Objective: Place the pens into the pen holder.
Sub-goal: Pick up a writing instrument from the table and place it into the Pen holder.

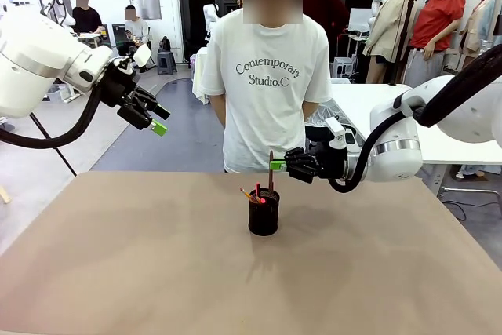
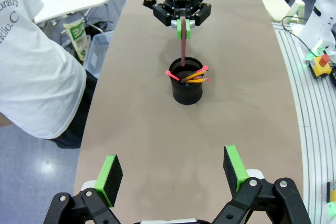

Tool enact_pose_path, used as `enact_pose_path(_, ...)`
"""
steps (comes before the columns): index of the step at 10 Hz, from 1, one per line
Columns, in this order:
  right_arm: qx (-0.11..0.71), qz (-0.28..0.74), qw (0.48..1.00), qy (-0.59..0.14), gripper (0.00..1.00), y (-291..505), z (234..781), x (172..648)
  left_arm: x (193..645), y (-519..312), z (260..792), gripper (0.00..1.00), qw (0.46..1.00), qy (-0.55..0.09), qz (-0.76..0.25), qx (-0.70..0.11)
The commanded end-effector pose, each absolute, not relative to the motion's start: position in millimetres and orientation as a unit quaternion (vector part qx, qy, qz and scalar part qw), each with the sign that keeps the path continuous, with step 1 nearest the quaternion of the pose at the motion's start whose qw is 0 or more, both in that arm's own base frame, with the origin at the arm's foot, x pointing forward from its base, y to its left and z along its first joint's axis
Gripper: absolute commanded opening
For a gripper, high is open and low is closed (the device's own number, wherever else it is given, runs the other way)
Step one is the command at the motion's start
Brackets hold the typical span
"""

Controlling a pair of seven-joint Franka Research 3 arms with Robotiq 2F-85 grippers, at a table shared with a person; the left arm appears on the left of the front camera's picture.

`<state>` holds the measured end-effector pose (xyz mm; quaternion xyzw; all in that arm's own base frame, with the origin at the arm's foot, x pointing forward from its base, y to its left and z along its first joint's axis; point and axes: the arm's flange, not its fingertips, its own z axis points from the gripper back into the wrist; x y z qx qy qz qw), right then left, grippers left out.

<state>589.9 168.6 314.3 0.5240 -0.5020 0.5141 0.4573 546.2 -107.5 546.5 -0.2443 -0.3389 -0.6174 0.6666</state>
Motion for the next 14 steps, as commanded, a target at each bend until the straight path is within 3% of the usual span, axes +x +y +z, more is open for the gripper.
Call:
enact_pose_path(1, 0.518, 0.530, 0.448, -0.500, 0.22, 171.5, 311.1, 596.5, 545.7, -106.0, 547.2, 1.00, 0.666, -0.341, -0.618, -0.242)
enact_pose_path(5, 0.519, 0.532, 0.448, -0.496, 0.96, 169.9, 311.1, 597.3, 545.7, -106.0, 547.2, 1.00, 0.666, -0.341, -0.618, -0.242)
enact_pose_path(6, 0.521, 0.532, 0.450, -0.493, 1.00, 169.4, 311.4, 595.9, 545.7, -106.0, 547.2, 1.00, 0.666, -0.341, -0.618, -0.242)
enact_pose_path(14, 0.529, 0.533, 0.449, -0.485, 1.00, 168.7, 311.8, 593.5, 545.7, -106.0, 547.2, 1.00, 0.666, -0.341, -0.618, -0.242)
